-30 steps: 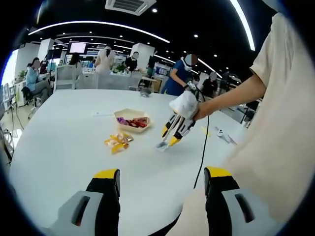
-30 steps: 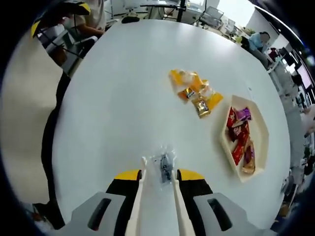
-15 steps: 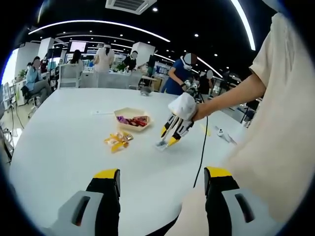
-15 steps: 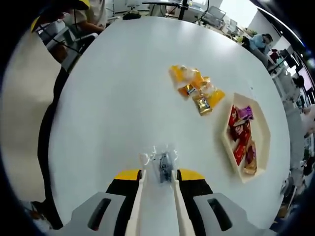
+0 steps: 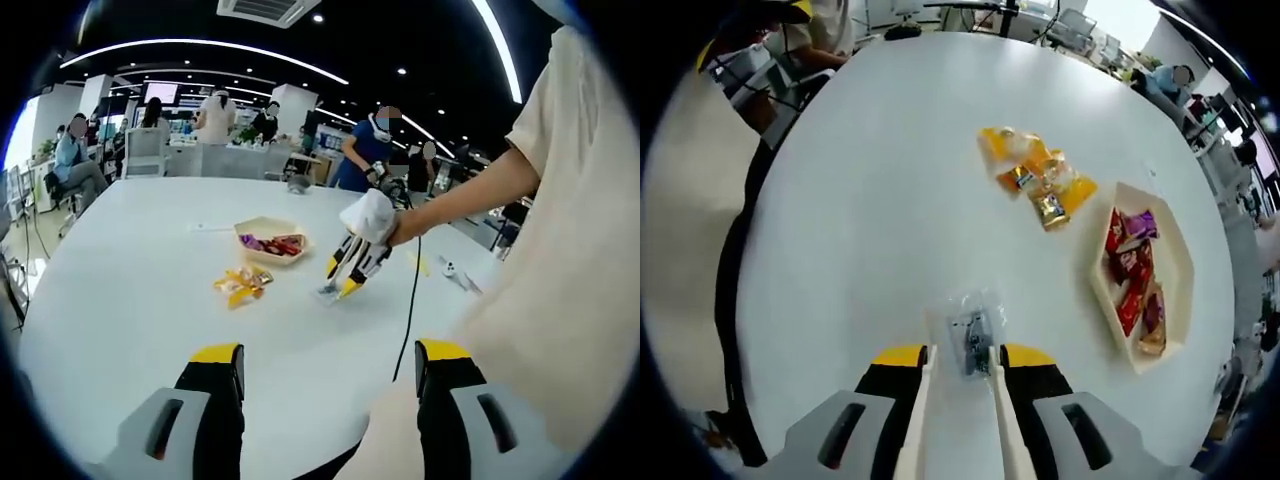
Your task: Place the target food into the container with the food tongs after gripping and lifting it, then release it inside without dropping or visibly crushing the food.
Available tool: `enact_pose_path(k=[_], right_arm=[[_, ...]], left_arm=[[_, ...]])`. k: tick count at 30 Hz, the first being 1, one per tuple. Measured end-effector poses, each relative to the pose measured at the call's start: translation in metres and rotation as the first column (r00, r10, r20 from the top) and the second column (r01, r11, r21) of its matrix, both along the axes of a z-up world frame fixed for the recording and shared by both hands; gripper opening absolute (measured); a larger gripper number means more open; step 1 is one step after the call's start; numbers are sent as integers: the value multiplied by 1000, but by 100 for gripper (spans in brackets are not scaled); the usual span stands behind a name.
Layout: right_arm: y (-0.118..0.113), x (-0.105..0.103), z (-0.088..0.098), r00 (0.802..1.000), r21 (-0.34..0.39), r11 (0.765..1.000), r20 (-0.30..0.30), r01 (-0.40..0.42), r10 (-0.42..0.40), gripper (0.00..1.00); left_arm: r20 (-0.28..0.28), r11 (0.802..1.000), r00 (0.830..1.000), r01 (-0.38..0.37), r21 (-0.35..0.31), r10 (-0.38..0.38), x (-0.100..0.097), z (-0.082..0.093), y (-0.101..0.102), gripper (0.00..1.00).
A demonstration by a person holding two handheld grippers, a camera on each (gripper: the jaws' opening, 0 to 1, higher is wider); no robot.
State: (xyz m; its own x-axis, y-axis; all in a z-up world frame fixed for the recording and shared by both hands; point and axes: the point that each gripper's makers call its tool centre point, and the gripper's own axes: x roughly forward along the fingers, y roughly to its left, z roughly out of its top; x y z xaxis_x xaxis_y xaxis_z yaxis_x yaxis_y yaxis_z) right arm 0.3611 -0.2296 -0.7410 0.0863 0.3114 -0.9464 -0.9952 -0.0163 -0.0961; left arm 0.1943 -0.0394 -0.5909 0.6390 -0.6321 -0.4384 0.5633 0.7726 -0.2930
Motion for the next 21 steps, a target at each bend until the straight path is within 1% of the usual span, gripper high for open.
enact_pose_path(k=[4, 7, 11, 12, 17, 21], right_arm=[[1, 4, 1, 1000, -4, 1000, 4, 0, 0, 28], [3, 6, 5, 1000, 4, 1000, 24, -12, 12, 28], [-1, 7, -2, 1000, -21, 999, 12, -24, 24, 29], [0, 8, -1, 999, -22, 999, 19, -26, 26, 29], [1, 10, -1, 999, -20, 999, 18, -29, 30, 29], [0, 14, -5, 1000, -17, 1000, 9, -10, 10, 28]], left_arm=[[0, 1000, 1000, -2, 0, 2, 1, 0, 0, 69], [1, 1000, 1000, -8, -2, 8, 2, 0, 0, 69], [-1, 1000, 1000, -8, -4, 8, 3, 0, -1, 69], [-1, 1000, 1000, -7, -3, 7, 3, -1, -1, 69], [-5, 1000, 1000, -14, -3, 14, 3, -1, 0, 69], [-10, 1000, 1000, -18, -1, 18, 2, -2, 1, 69]])
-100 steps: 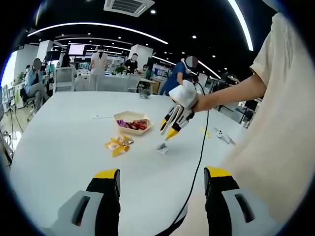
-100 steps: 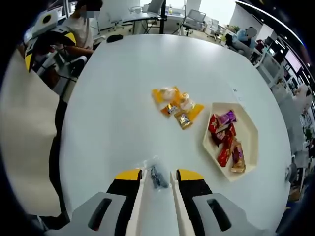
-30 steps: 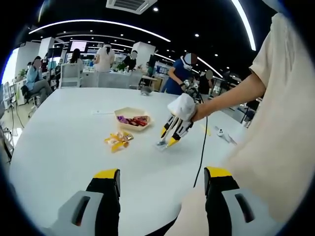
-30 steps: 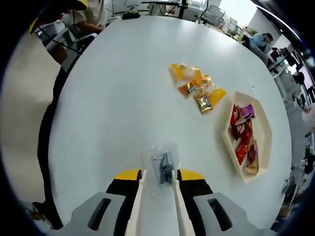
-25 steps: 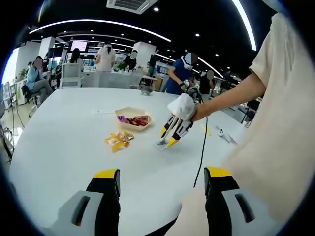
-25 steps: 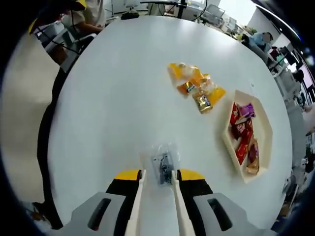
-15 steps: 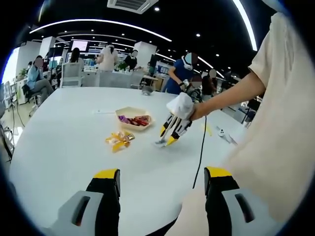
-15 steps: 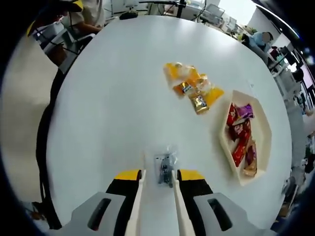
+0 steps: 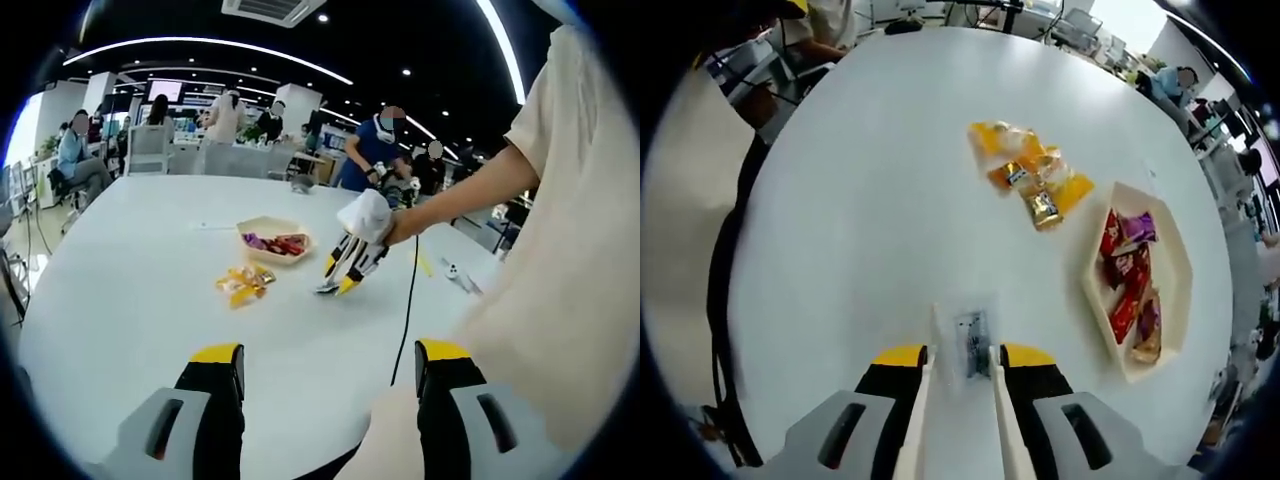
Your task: Place the target food into the container with the food tongs after gripping and lifting it, then release it inside without dropping or visibly crushing the food.
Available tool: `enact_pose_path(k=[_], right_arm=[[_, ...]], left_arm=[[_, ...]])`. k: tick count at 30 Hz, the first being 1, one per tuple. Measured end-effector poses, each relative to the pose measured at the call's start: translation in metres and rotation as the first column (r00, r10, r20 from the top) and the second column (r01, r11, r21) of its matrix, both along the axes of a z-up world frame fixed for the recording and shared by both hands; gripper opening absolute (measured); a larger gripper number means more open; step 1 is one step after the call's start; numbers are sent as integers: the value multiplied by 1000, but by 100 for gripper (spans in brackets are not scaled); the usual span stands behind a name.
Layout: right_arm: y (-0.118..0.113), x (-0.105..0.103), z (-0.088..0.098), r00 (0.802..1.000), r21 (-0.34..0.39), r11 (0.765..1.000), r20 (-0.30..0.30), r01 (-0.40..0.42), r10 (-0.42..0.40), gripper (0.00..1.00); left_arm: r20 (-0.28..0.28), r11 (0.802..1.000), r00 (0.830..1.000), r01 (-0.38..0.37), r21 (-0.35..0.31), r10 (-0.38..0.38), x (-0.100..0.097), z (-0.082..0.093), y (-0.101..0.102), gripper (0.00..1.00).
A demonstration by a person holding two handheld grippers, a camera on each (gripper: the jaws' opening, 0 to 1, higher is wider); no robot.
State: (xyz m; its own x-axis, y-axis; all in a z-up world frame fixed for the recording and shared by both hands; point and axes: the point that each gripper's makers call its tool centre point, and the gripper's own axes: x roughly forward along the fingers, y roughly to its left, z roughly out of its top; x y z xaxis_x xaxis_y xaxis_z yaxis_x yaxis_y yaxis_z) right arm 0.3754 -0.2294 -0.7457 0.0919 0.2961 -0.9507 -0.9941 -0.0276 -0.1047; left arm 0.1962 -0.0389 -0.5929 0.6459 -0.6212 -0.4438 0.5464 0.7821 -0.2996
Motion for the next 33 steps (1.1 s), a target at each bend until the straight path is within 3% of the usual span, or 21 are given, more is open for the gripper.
enact_pose_path(k=[33], right_arm=[[-1, 6, -2, 981, 33, 983, -77, 182, -179, 23]], left_arm=[[-12, 1000, 1000, -19, 8, 19, -1, -2, 1, 69]])
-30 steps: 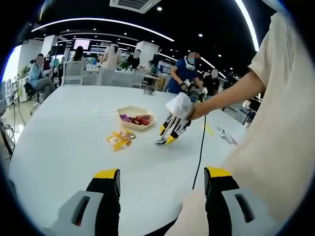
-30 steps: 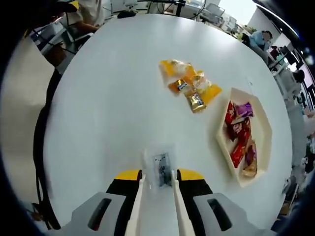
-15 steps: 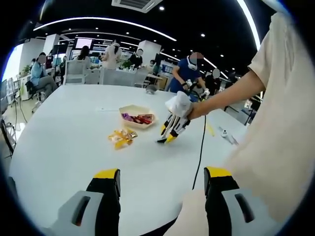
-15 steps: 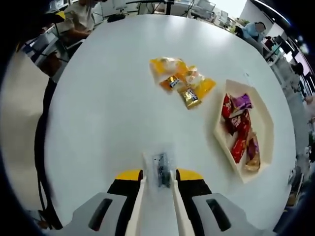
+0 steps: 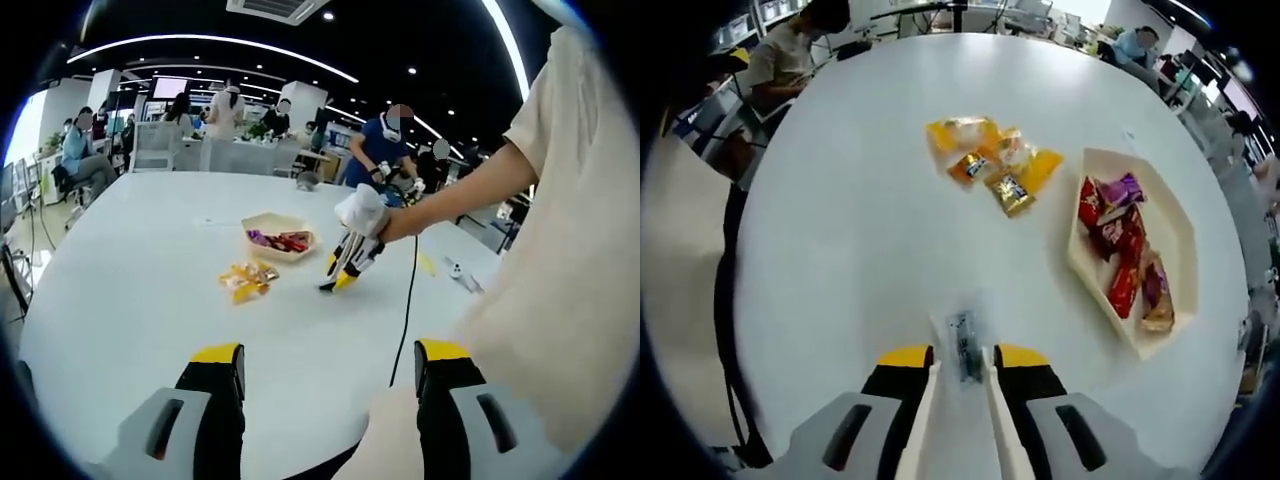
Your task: Place the target food into the container with the food tongs after gripping and lifting it, then release it inside without dropping or visibly crushing the food.
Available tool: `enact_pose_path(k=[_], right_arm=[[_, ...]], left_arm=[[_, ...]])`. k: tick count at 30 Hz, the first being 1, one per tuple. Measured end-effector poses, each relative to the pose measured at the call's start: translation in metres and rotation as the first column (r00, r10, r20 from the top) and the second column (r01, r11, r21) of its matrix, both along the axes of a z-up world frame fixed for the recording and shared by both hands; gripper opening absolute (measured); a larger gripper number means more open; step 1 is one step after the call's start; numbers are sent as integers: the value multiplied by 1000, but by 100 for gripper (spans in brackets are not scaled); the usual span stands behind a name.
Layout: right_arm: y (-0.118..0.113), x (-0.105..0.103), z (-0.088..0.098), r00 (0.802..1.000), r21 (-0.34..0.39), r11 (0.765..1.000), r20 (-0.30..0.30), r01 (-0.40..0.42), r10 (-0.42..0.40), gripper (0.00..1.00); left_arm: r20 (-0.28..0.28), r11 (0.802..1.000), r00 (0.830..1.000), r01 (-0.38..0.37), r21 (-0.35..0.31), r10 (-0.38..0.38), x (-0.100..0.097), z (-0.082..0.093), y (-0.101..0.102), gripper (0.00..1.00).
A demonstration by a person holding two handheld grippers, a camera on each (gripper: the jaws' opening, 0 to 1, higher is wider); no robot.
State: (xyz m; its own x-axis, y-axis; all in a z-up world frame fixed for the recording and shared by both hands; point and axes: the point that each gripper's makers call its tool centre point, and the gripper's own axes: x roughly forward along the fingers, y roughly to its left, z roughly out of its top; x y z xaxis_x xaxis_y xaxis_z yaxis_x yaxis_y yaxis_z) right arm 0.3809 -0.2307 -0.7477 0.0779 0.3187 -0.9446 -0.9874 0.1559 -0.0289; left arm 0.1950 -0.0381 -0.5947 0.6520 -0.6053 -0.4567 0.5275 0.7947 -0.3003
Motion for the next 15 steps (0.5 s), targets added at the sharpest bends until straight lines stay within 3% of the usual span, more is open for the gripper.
enact_pose_path(k=[15], right_arm=[[0, -1, 9, 1000, 24, 1000, 9, 16, -17, 21]], left_arm=[[5, 1000, 1000, -1, 3, 1, 1, 3, 1, 69]])
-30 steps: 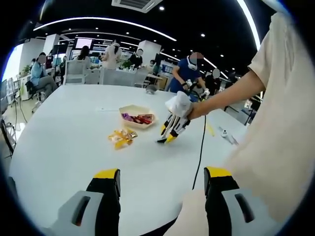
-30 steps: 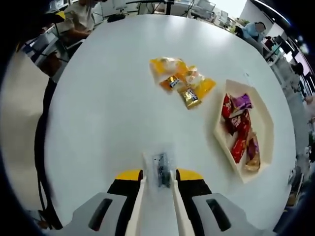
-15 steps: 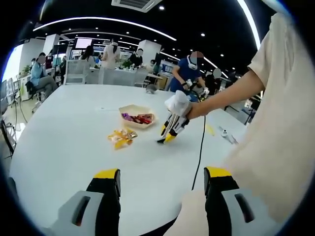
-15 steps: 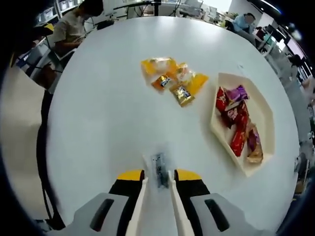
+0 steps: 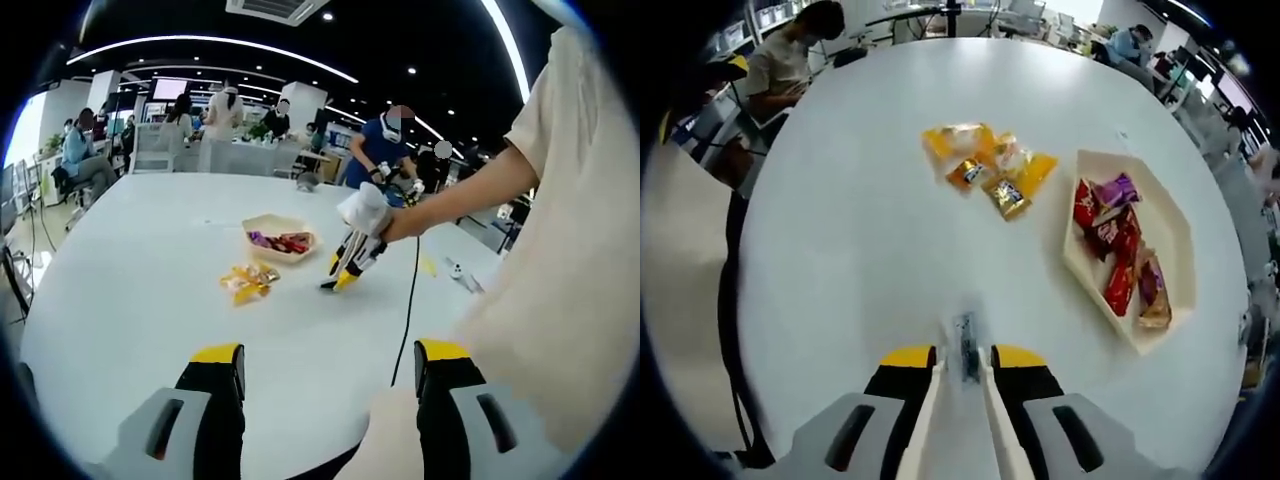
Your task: Place the target food into the container with the food tongs after gripping and lifting it, then release it inside without dropping or visibly crushing the food.
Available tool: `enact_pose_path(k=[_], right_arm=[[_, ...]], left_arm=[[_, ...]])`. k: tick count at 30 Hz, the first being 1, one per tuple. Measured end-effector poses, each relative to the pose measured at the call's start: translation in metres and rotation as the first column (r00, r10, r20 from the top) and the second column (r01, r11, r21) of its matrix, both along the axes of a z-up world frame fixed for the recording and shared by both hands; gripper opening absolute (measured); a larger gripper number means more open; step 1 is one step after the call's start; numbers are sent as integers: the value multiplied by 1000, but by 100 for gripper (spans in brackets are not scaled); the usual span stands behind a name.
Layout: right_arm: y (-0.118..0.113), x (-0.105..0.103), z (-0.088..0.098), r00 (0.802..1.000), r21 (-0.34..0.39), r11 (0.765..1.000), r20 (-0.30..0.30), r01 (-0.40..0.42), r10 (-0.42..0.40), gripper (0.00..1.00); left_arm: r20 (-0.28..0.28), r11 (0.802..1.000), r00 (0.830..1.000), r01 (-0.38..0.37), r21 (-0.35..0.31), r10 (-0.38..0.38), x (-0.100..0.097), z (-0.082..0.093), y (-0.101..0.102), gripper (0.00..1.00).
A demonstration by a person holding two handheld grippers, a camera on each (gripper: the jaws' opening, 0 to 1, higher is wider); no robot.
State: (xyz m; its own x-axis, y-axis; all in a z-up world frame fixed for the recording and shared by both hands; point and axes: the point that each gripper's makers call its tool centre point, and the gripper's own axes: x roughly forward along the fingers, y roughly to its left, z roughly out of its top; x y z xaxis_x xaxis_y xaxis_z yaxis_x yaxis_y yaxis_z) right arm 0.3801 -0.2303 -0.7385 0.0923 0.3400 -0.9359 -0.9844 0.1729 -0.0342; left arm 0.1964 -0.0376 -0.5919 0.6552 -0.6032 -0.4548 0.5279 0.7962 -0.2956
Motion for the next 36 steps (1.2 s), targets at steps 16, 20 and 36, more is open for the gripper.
enact_pose_path(k=[16, 20, 36], right_arm=[[2, 4, 19, 999, 41, 999, 31, 16, -17, 19], [6, 8, 30, 999, 60, 998, 49, 17, -20, 19], [34, 35, 83, 988, 146, 989, 151, -7, -15, 20]], left_arm=[[12, 1000, 1000, 23, -1, -23, 2, 3, -5, 69], [17, 1000, 999, 28, -1, -28, 3, 4, -6, 69], [27, 999, 999, 33, -3, -33, 4, 6, -8, 69]])
